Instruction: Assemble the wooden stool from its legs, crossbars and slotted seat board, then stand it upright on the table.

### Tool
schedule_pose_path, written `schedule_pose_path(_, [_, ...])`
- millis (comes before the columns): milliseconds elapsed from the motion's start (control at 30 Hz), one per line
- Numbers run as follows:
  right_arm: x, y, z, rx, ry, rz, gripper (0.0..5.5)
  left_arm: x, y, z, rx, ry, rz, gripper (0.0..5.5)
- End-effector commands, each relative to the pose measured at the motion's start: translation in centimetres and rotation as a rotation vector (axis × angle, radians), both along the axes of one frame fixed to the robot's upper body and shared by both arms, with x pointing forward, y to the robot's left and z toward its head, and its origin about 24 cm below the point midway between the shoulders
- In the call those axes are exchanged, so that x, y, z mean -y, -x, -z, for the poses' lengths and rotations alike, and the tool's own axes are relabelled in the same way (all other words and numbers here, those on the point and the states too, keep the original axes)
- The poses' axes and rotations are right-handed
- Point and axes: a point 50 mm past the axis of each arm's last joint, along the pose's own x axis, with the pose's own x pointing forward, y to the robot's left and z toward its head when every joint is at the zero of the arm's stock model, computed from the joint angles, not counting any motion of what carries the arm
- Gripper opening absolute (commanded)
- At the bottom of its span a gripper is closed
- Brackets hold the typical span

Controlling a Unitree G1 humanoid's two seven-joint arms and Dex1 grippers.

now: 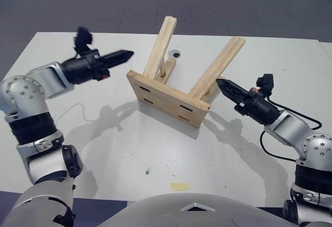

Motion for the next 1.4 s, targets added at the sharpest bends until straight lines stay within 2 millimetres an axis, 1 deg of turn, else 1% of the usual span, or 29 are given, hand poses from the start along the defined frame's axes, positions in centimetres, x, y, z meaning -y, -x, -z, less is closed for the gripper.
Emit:
schedule_pose_path(33, [0.3,2.7,-1.3,0.218,0.263,-0.115,3.95,-2.9,0.3,1.0,0.119,-0.282,-0.001,2.31])
schedule_pose_path(100, [-0.4,3.4,-0.8,0.278,0.401,-0.213,4.2,-4.0,-0.2,3.1,0.145,-0.465,0.015,2.57])
schedule_pose_path(167, [-0.7,3.3,0.1,0.322,0.492,-0.272,4.56,-4.2,-0.3,4.7,0.131,-0.553,0.087,2.94])
schedule_pose_path(200, [-0.8,3.2,0.5,0.335,0.515,-0.288,4.73,-4.0,-0.6,5.3,0.126,-0.581,0.124,3.13])
schedule_pose_path(267, [-1.3,2.5,1.5,0.374,0.578,-0.31,5.01,-2.8,-1.5,5.9,0.138,-0.596,0.194,3.42])
schedule_pose_path(367, [-2.5,1.9,2.7,0.441,0.642,-0.384,5.4,-0.1,-3.0,6.8,0.166,-0.585,0.295,3.88])
schedule_pose_path(500, [-3.6,0.7,3.8,0.494,0.698,-0.397,5.4,3.1,-4.7,8.5,0.203,-0.598,0.342,4.58])
schedule_pose_path(600, [-3.0,0.1,4.5,0.482,0.739,-0.373,5.4,4.5,-4.8,9.4,0.191,-0.573,0.401,5.0])
schedule_pose_path(667, [-1.9,-0.2,4.8,0.461,0.765,-0.337,5.4,4.5,-3.9,9.8,0.166,-0.576,0.481,5.36])
schedule_pose_path(800, [0.3,-0.6,5.6,0.395,0.785,-0.258,5.4,4.2,-1.7,9.9,0.123,-0.531,0.58,5.38])
schedule_pose_path(867, [0.7,-0.8,5.8,0.389,0.795,-0.233,5.4,4.3,-0.7,9.7,0.112,-0.503,0.599,5.38])
schedule_pose_path(967, [0.7,-0.9,5.7,0.392,0.787,-0.211,5.4,4.7,0.7,9.4,0.105,-0.453,0.607,5.38])
schedule_pose_path(1067, [0.3,-0.5,5.7,0.384,0.735,-0.24,5.4,4.5,1.0,9.5,0.107,-0.465,0.554,5.38])
schedule_pose_path(1133, [0.1,-0.1,5.6,0.36,0.665,-0.292,5.4,4.0,0.7,10.2,0.101,-0.502,0.49,5.38])
schedule_pose_path(1200, [0.3,0.1,5.5,0.328,0.607,-0.318,5.4,3.5,0.8,10.8,0.049,-0.478,0.474,5.38])
schedule_pose_path(1233, [0.4,0.1,5.4,0.319,0.595,-0.324,5.19,3.3,0.9,11.0,0.028,-0.472,0.481,5.4])
schedule_pose_path(1333, [1.0,-0.4,5.1,0.295,0.566,-0.345,4.73,2.8,1.0,11.7,0.005,-0.493,0.481,4.93])
schedule_pose_path(1400, [1.1,-0.7,4.9,0.276,0.531,-0.37,4.33,3.3,0.8,11.7,0.009,-0.467,0.487,4.52])
